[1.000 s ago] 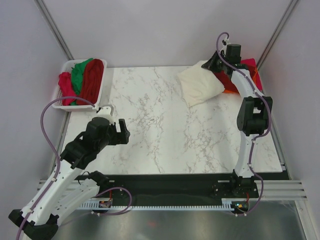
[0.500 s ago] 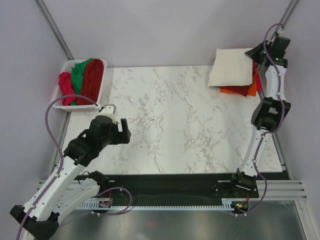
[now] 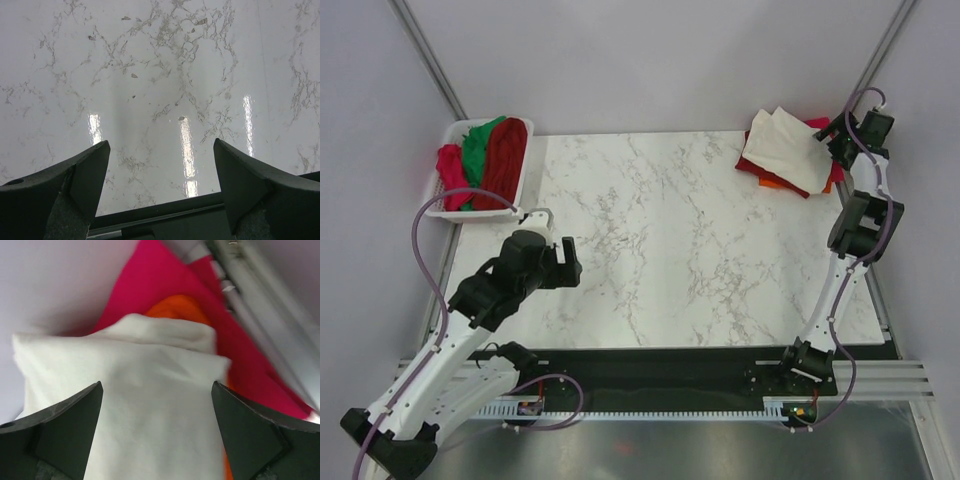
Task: Fold and stack the t-shirts
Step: Neatly place the folded tshirt to the corner, then reset both grippers
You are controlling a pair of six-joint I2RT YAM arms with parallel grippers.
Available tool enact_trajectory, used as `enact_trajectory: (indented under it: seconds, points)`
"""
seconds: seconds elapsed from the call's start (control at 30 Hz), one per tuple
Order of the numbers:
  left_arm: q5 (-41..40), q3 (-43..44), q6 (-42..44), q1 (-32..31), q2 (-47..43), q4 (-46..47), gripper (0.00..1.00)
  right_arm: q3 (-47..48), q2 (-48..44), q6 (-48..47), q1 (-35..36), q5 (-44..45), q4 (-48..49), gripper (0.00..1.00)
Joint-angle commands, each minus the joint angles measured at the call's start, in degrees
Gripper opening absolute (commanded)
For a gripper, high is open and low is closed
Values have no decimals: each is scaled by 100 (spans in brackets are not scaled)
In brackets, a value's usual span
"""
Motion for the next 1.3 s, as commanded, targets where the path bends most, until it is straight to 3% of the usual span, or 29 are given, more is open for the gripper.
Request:
enact_trajectory:
  seconds: [0.0,0.27,0.37,0.43,0.53,0.73,0.87,0.97,1.07,1.27]
  points:
    - [-30,-2,4,11,-20,194,92,-358,-1011,-329,-147,1361,-542,98]
    - [-39,-11,4,2,-108,194,92,-603,-2540,-584,-182,2795,-1175,98]
    - [-39,-11,-5,2,-143,203,92,-1163,-3259,-401,-183,2911,-1325,98]
    - [-48,-11,4,2,-222,194,93,-1630,-3953,-278,-148,2474,-1160,98]
    - [-82,-2,4,11,-310,185,93,-2641,-4693,-241,308,2296,-904,98]
    - [-127,-19,-5,11,-468,194,100,-4425,-6485,-970,2530,2445,-1,98]
    - [-135,-19,-5,11,-548,194,100,-6433,-7348,-1173,4014,1707,879,98]
    - [-240,-37,-31,11,-574,185,100,-7700,-8034,-1121,4570,2082,1197,98]
    - [-258,-46,-32,11,-627,185,100,-8441,-8588,-822,4660,2822,1031,98]
    - [-346,-28,-23,11,-618,185,100,-9059,-9423,-743,4678,3243,486,98]
